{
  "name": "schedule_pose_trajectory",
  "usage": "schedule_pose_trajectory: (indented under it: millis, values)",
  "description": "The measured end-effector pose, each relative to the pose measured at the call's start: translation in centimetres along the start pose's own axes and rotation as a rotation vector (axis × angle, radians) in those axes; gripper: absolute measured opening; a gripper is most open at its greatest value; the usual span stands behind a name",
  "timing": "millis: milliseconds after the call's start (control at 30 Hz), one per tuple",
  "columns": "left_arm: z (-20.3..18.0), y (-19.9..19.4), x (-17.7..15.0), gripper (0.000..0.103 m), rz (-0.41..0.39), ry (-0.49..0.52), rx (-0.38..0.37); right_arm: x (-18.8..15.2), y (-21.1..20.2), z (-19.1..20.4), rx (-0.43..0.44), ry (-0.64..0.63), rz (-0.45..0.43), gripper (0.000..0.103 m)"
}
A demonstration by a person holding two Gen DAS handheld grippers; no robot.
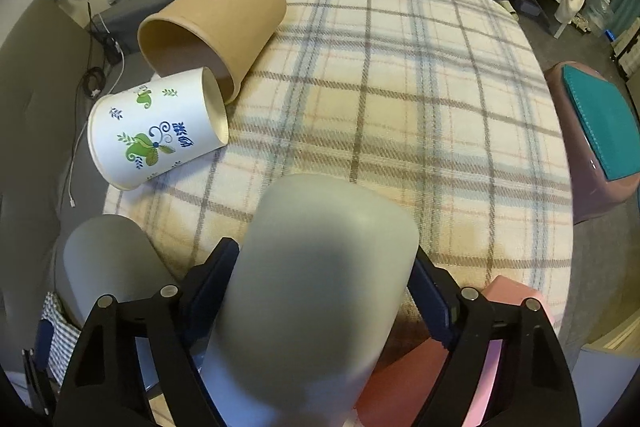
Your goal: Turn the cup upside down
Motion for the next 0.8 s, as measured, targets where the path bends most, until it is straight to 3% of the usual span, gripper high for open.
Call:
schedule_pose_trajectory:
  millis: [167,433,633,800]
  values:
    - [0.7,-1.0,0.0,0.103,-0.014,-0.014,0.023,0.3,-3.1,-0.4,0.027,0.029,-0.056,0.078]
    - [1.5,-4.7,0.9,0.103,-0.062,-0.057,0.053,0.6,-13.4,1.5,0.096,-0.001,-0.2,0.075]
    - [1.1,-8.5,1.8,0.103,-0.12,-0.052,0.048,-3.7,-20.2,3.1,0.14,-0.058,-0.256,0.074]
    - [1.2,-9.5,0.9,0.103,-0.103,-0.072,0.043,-9.4,-20.6,3.8,0.162,-0.081,-0.184,0.074]
Point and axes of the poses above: each gripper's, at about its wrist camera, not at the fingertips, and y roughly the way its jaws point, z to its left, x to its top, the point moved 7 cm from there along y, roughly the way its jaws point, and after that the axes turned 9 degrees about -z, right-handed, at the moved point
